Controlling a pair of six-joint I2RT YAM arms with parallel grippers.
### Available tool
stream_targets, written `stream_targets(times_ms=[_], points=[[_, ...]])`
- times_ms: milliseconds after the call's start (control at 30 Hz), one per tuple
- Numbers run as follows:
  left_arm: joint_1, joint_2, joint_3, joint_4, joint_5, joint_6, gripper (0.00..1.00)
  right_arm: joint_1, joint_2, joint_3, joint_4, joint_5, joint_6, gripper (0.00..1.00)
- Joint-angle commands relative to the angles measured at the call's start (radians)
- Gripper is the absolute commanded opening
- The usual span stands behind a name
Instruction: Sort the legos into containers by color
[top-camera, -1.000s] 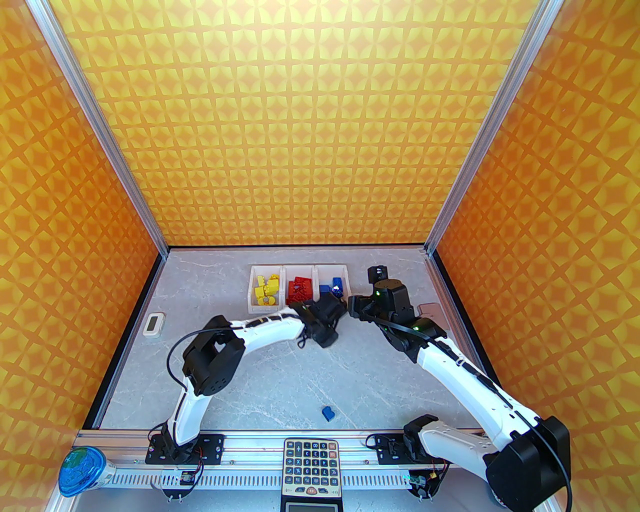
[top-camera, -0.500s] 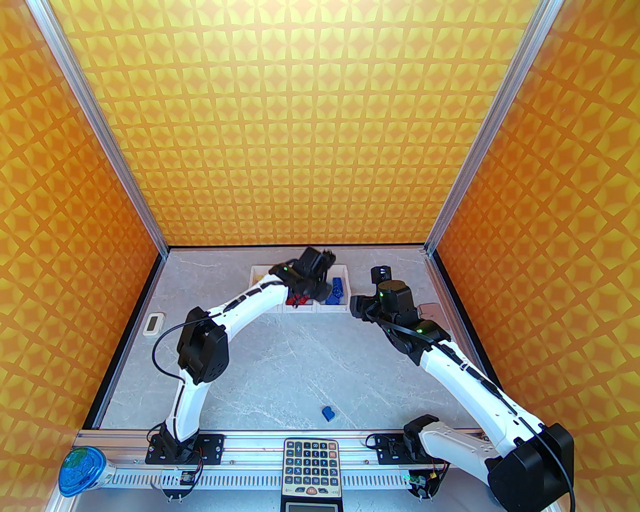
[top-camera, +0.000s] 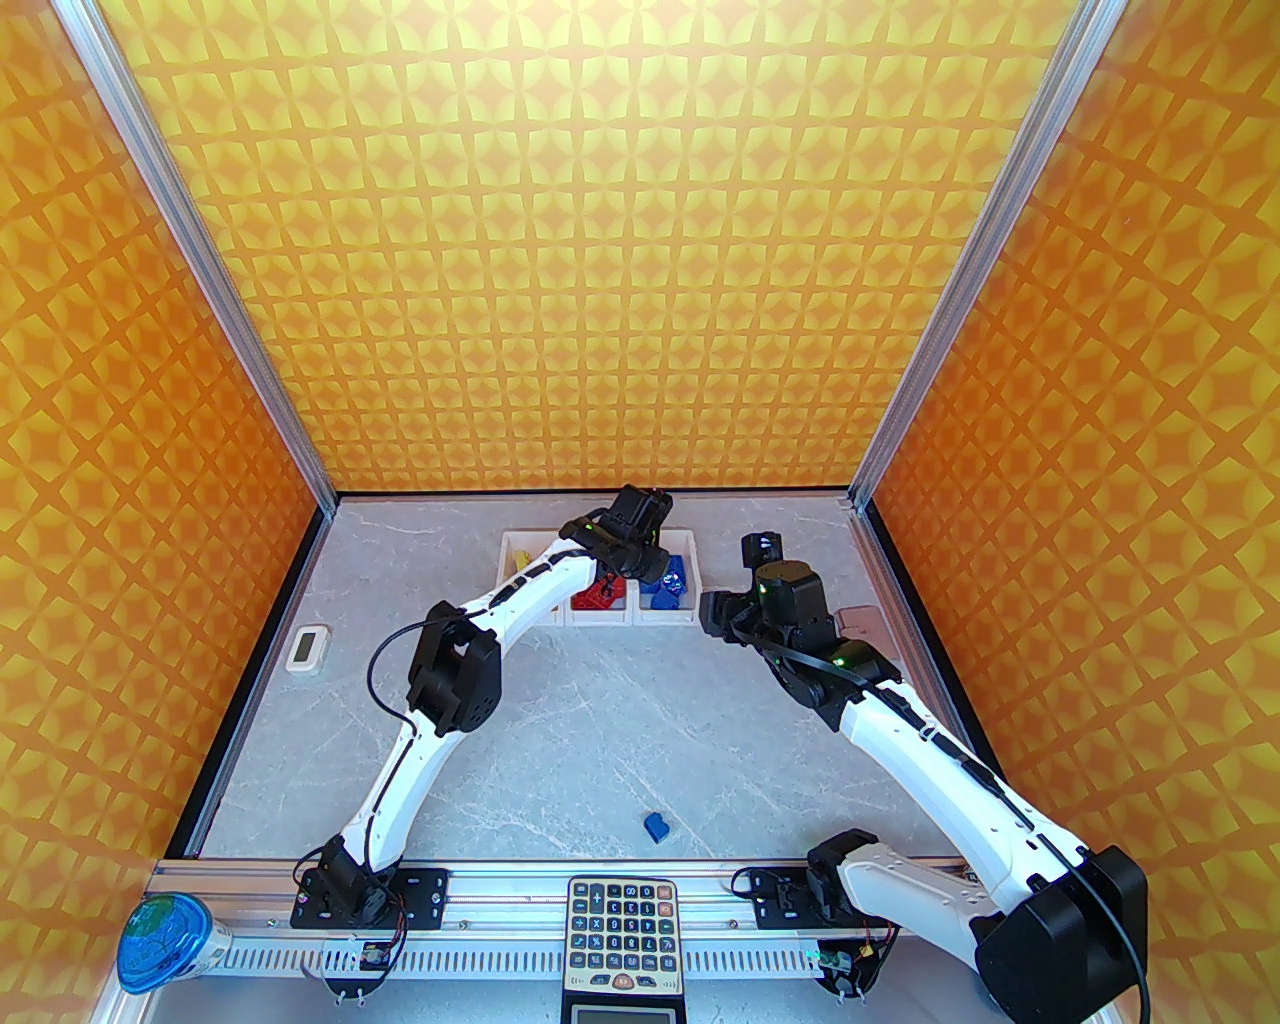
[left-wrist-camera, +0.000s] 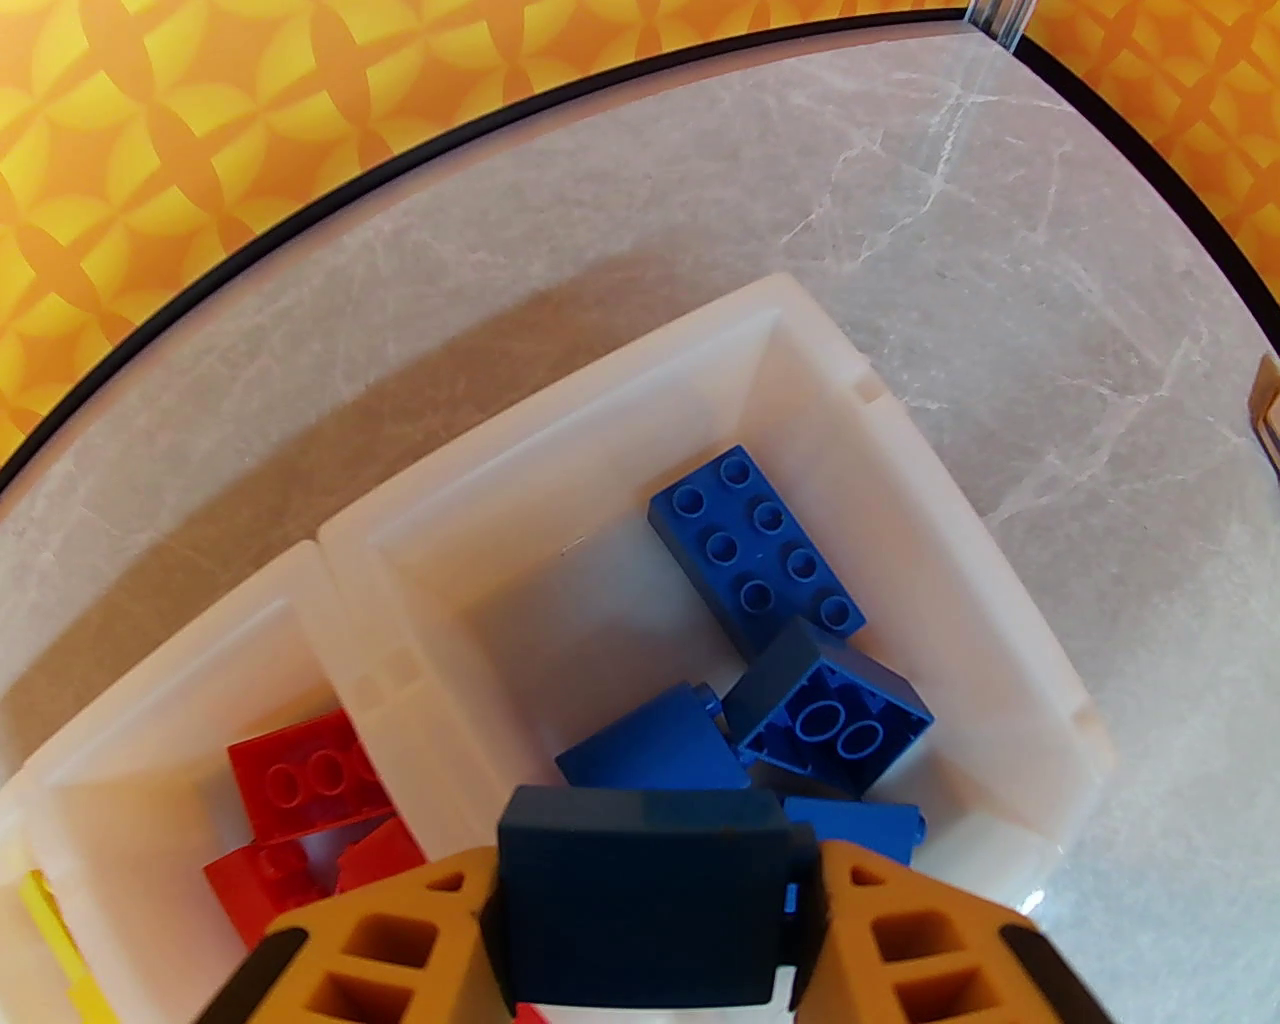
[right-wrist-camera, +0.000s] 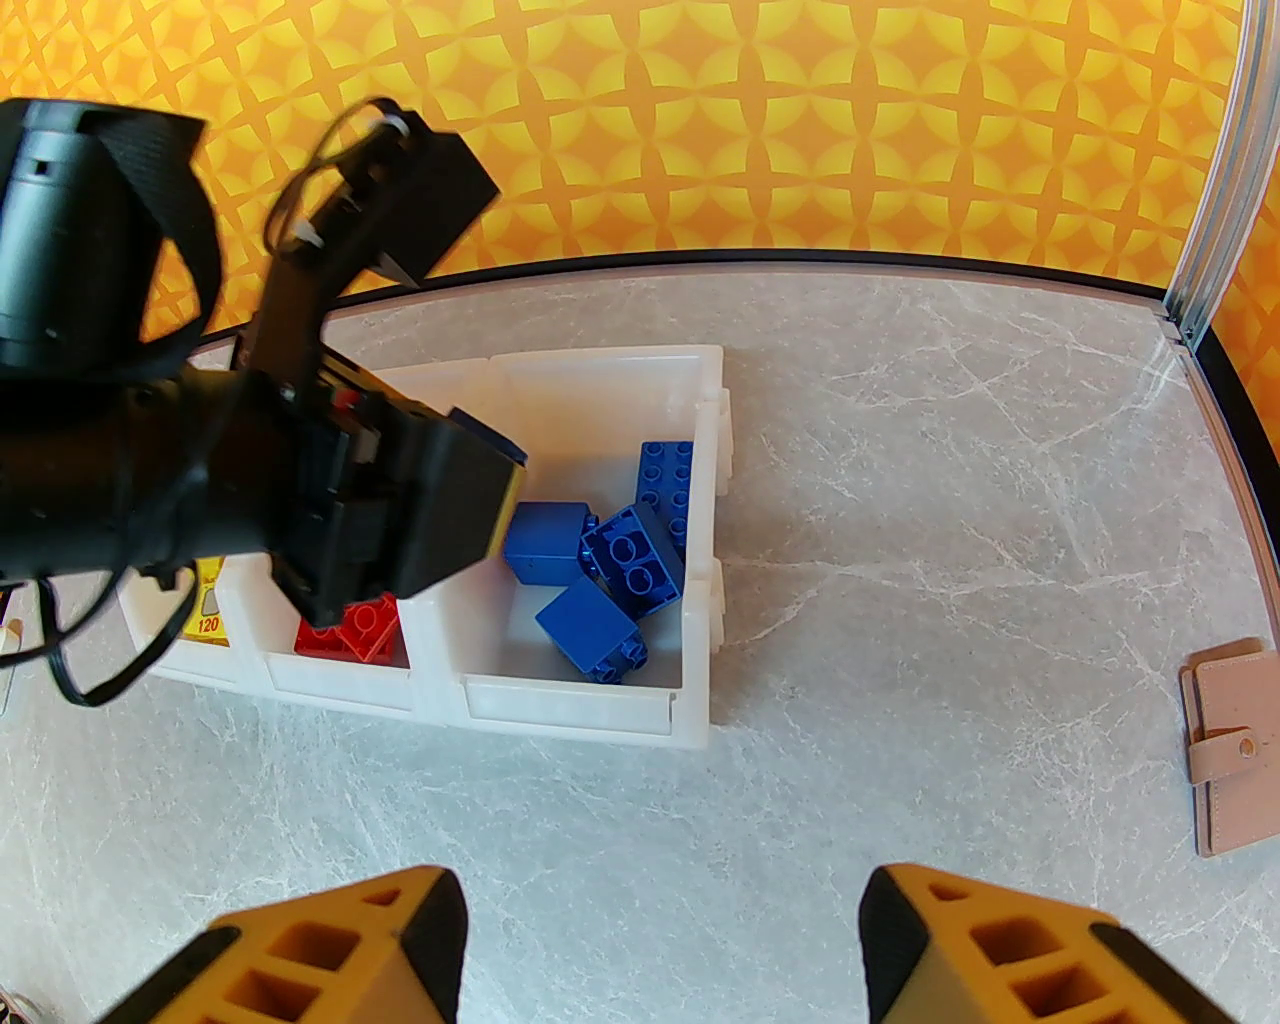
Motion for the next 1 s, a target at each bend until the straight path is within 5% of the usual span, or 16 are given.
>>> stream_targets(times_ms=[0, 167, 333, 400, 633, 967], points=[[0.004, 0.021, 0.063, 0.059, -0.014, -0.016, 0.31, -0.004, 0.016, -0.008, -0.003, -0.013, 0.012, 0.69], [0.003, 0.049, 0.071, 0.092, -0.014, -0.020, 0.36, -0.005, 0.020, -0.005, 0.000, -0.019, 0.012, 0.70], [0.015, 0.113, 0.163, 0.091, -0.012, -0.043, 0.70, -0.004, 0.032, -0.006, 0.002, -0.028, 0.010, 0.70], [0.014, 0.113, 0.178, 0.088, -0.014, -0.044, 0.76, -0.004, 0.038, -0.005, 0.002, -0.029, 0.010, 0.70], [0.015, -0.078, -0.048, 0.146, -0.014, -0.082, 0.77, -0.004, 0.055, -0.002, 0.004, -0.040, 0.001, 0.70], [0.014, -0.502, -0.598, 0.242, -0.020, -0.170, 0.77, -0.001, 0.079, -0.023, 0.039, -0.119, -0.018, 0.69]])
